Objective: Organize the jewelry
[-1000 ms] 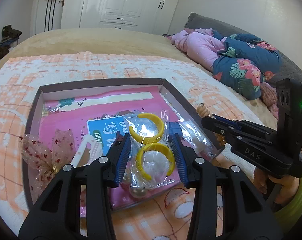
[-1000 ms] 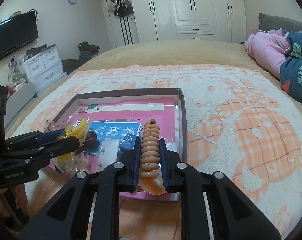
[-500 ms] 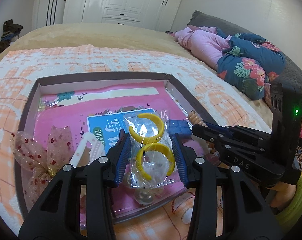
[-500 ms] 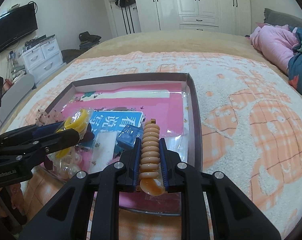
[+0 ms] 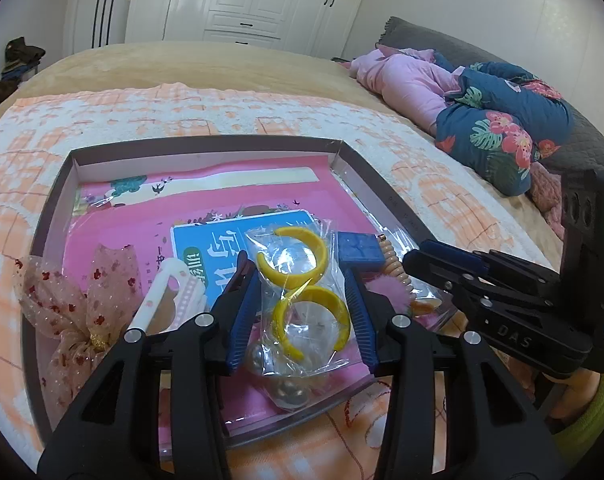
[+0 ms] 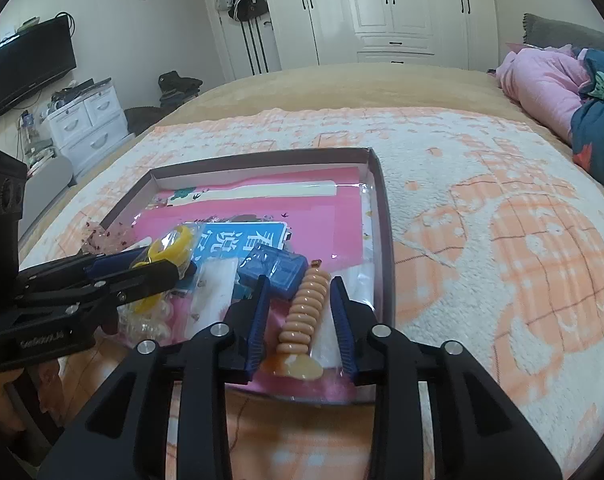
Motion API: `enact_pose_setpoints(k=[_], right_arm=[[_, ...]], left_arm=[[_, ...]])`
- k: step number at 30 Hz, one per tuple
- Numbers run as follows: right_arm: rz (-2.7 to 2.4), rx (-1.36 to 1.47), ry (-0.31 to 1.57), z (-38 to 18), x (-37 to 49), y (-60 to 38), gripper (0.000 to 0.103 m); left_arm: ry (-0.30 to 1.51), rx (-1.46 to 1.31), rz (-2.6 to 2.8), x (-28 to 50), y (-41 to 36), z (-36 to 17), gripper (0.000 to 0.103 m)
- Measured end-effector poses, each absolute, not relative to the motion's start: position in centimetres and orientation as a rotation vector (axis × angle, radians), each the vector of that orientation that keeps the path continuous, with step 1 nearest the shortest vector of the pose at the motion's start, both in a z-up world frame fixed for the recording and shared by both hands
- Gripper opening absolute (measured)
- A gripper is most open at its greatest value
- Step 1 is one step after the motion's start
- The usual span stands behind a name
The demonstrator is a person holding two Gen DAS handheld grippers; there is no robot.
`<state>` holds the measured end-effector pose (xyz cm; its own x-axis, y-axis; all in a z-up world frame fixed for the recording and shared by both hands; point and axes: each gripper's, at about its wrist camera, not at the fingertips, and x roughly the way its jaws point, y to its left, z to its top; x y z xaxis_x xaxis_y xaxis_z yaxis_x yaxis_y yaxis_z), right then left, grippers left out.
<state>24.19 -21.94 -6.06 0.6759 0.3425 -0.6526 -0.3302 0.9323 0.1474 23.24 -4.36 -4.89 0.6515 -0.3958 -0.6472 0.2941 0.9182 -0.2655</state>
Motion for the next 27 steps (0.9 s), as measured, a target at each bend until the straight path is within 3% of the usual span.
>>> enact_pose_setpoints(k=[4, 13, 27], right_arm=[[0.367, 0.019, 0.721, -5.7, 23.2, -22.5, 0.037], [0.357, 0.025, 0.696, -4.7, 21.1, -23.6, 0.051], [0.354, 0.015, 0.642, -3.0, 16.9, -24.1, 0.072]], left_arm=[[0.765, -0.141, -0.389, 23.2, -4.3, -4.8, 0.036], [0.744, -0.147, -0.37, 21.9, -3.8, -3.8, 0.052], [0.686, -0.141, -0.333, 16.6, -2.4, -1.7, 0.088]])
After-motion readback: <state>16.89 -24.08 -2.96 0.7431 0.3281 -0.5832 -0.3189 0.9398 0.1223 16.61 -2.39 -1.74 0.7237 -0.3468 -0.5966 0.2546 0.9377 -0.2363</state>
